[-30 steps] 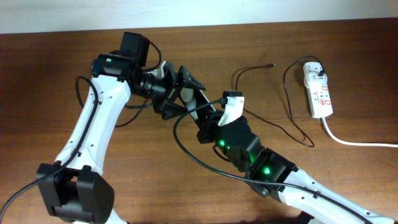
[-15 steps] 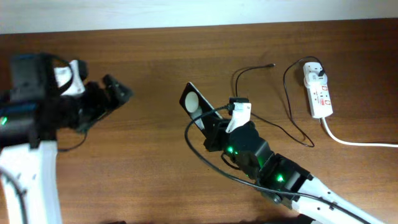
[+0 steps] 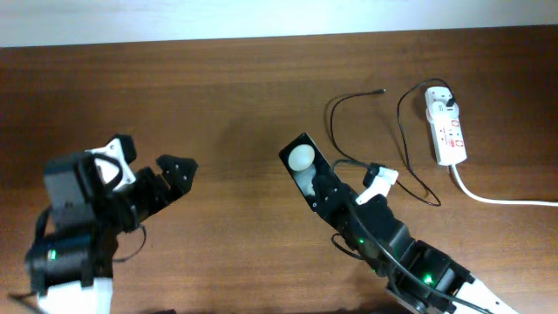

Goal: Plug charger to phone and switch on socket

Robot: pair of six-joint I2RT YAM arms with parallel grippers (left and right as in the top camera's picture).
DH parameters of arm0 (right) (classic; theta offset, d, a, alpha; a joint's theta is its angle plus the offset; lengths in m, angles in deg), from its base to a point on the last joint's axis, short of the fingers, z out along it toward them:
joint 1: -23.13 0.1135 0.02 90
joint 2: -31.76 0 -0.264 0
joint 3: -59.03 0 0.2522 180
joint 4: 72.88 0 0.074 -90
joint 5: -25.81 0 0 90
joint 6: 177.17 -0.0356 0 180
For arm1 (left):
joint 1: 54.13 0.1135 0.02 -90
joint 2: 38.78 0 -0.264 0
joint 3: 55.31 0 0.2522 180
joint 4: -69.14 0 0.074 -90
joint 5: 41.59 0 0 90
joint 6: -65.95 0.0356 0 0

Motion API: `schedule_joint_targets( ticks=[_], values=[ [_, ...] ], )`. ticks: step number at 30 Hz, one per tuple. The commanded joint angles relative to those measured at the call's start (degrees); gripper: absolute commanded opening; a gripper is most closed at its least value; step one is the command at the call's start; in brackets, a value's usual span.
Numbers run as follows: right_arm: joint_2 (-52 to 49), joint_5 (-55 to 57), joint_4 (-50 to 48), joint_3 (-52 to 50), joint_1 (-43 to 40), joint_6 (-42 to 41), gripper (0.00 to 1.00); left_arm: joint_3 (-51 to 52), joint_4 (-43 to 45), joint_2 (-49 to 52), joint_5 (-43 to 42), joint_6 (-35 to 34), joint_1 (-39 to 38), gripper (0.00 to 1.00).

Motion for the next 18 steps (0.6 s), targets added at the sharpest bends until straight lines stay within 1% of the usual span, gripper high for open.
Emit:
schedule_joint_targets(
  ticks=[1, 3, 5, 7, 10, 12, 17, 18],
  values=[
    [0.7, -2.2, -5.9, -3.3, 0.3, -12.5, 0.04, 0.3, 0.3, 11.2, -16.2, -5.2, 0.1, 1.00],
    [-0.5, -3.1, -7.8, -3.3, 0.3, -16.2, 0.04, 0.3, 0.5, 20.5, -25.9, -5.2, 0.1, 0.96],
    [-2.6, -6.3, -10.6, -3.3, 0.3, -21.6, 0.04, 0.3, 0.5, 27.3, -32.2, -5.2, 0.1, 0.91],
    [-6.0, -8.3, -13.8, -3.3, 0.3, -24.7, 0.04, 0.3, 0.5, 31.9, -37.8, -5.2, 0.1, 0.87],
    [-11.5, -12.0, -20.8, -3.3, 0.3, -24.8, 0.04, 0.3, 0.5, 32.8, -39.3, -5.9, -0.1, 0.86],
    [-14.5, -14.3, -25.8, -3.3, 0.3, -26.8, 0.04, 0.3, 1.2, 32.8, -39.3, -8.3, -2.4, 0.85],
    [-15.1, -16.2, -28.2, -3.3, 0.4, -27.8, 0.04, 0.3, 11.0, 32.8, -38.8, -15.8, -9.0, 0.84],
    [-15.1, -17.1, -28.2, -3.3, 0.4, -31.5, 0.04, 0.3, 12.6, 32.8, -36.8, -18.3, -10.3, 0.76]
  ],
)
